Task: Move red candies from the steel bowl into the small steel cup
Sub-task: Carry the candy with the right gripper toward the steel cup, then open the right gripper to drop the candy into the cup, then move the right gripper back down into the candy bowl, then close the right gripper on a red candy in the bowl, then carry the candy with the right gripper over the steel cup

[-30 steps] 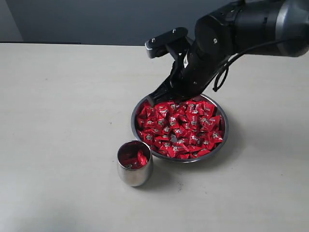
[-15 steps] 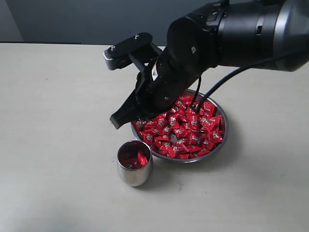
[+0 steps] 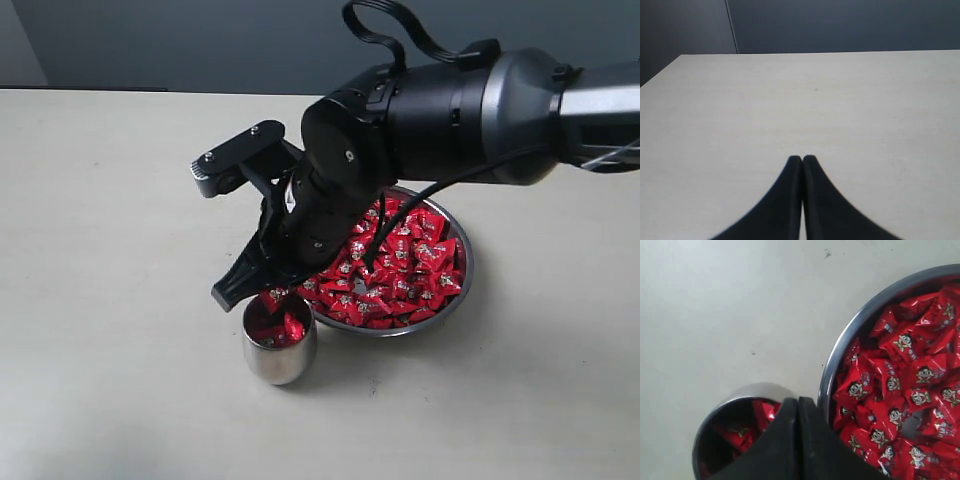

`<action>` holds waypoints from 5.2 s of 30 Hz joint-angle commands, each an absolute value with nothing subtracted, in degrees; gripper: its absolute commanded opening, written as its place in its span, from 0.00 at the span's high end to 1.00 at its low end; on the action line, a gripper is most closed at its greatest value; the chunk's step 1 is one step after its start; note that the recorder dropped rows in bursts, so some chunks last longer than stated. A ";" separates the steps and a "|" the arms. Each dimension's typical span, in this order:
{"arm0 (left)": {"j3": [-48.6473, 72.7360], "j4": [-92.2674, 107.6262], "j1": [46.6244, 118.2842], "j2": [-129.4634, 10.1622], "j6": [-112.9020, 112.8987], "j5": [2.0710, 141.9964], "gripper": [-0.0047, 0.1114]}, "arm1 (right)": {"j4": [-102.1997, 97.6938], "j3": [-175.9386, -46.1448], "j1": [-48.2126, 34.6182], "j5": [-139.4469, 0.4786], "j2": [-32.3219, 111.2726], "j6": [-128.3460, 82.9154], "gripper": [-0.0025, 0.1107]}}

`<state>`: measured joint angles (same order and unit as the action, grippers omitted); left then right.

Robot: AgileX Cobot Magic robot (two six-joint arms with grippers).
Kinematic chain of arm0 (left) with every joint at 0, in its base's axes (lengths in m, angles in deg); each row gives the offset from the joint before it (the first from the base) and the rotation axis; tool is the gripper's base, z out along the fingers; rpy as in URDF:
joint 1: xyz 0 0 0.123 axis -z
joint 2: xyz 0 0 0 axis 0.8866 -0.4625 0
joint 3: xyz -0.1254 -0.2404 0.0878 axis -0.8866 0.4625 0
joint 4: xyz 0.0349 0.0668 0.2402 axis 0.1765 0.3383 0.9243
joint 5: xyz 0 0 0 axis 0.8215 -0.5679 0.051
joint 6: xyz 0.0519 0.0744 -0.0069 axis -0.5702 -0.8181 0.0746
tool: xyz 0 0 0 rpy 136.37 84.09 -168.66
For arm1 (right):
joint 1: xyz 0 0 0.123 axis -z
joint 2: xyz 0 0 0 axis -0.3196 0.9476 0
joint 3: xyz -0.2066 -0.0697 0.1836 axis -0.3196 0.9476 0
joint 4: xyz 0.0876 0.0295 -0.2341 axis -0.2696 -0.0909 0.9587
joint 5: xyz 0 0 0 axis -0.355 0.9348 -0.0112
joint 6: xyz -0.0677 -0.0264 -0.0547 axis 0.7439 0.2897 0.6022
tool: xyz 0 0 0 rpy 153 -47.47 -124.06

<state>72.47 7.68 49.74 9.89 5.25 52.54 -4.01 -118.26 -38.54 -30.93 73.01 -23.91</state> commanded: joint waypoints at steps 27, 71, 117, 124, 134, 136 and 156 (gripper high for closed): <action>72.74 7.33 50.01 10.16 5.34 53.13 0.96 | -3.66 -118.42 -41.45 -28.92 72.07 -23.41 0.98; 72.74 7.33 50.01 10.16 5.34 53.13 0.96 | 23.86 -118.44 -26.77 -22.90 66.82 -49.78 0.69; 72.74 7.33 50.01 10.16 5.34 53.13 0.96 | 8.01 -118.44 -26.01 -20.35 81.59 -36.89 0.73; 72.74 7.33 50.01 10.16 5.34 53.13 0.96 | 8.70 -118.44 -26.01 -20.35 81.59 -36.89 0.87; 72.74 7.33 50.01 10.16 5.34 53.13 0.96 | 10.61 -118.44 -26.01 -20.21 81.59 -36.89 0.99; 72.74 7.33 50.01 10.16 5.34 53.13 0.96 | 10.61 -118.44 -26.01 -20.23 81.20 -36.89 0.99; 72.74 7.33 50.01 10.16 5.34 53.13 0.96 | 9.02 -118.44 -26.26 -20.35 70.74 -36.35 0.99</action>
<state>72.47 7.68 49.74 9.89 5.25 52.54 9.77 -118.26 -26.34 -20.08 72.61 -36.91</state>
